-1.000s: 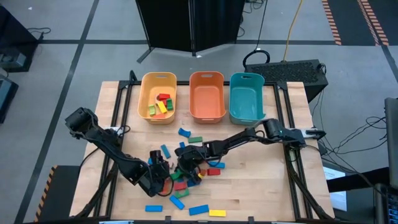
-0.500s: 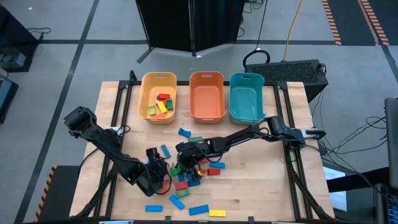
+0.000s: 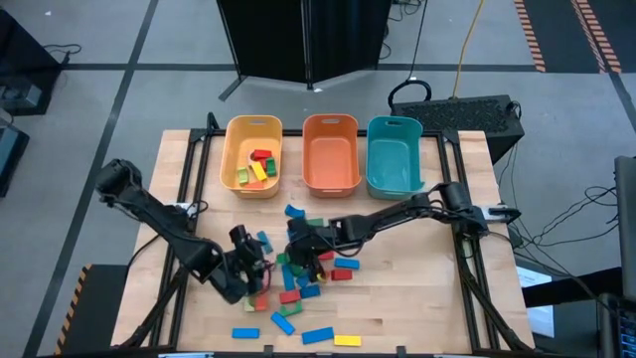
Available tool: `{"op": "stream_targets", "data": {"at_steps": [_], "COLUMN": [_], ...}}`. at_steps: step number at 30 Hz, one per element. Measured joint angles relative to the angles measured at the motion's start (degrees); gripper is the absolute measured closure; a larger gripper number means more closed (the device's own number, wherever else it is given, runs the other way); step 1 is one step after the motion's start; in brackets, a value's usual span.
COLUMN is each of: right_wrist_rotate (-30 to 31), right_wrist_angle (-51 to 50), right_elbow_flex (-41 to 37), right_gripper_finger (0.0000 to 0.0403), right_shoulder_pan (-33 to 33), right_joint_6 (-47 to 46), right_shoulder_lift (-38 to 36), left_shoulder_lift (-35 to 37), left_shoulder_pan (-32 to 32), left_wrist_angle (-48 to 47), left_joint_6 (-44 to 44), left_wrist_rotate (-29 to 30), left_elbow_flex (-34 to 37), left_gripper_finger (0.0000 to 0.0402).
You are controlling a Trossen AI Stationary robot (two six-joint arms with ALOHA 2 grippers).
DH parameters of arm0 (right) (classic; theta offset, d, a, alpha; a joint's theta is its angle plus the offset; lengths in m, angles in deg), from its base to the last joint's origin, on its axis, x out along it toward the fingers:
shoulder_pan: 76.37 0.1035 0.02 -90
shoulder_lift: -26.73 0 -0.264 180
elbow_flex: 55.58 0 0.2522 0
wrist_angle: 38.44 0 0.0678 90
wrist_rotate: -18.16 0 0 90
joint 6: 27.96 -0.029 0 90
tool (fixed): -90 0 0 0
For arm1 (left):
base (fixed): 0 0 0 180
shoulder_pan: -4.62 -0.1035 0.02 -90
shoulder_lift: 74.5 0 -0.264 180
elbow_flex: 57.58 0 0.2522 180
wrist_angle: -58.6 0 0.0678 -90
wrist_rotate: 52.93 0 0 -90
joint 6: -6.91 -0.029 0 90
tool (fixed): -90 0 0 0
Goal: Sort blocks by size
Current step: Put the green block into the yellow bin
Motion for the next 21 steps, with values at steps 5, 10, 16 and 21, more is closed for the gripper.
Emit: {"op": "stream_targets", "data": {"at_steps": [5, 10, 16, 21], "right_wrist_rotate": [8.70, 17.31, 24.58, 24.75], "right_wrist_angle": [-3.56, -6.42, 4.44, 26.85], "right_elbow_flex": [0.00, -0.46, -9.52, -23.11], "right_gripper_finger": [0.0273, 0.0273, 0.0273, 0.0273], "right_shoulder_pan": [1.50, 2.77, 3.29, 3.84], "right_joint_6": [1.80, 2.78, 5.73, 10.57], "right_shoulder_lift": [-2.62, -4.31, -9.62, -16.03], "left_shoulder_lift": [1.62, 3.81, 7.22, 8.79], "left_shoulder_pan": [-4.18, -8.12, -13.06, -17.49], "left_wrist_angle": [0.13, 1.36, 6.05, 14.78], "left_joint_6": [5.11, 4.96, 5.02, -2.40], "left_wrist_rotate": [-3.07, -6.77, -13.78, -22.76], "left_elbow_flex": [0.00, 0.00, -0.02, -0.02], "left_gripper_finger": [0.0107, 0.0107, 0.0107, 0.0107]}}
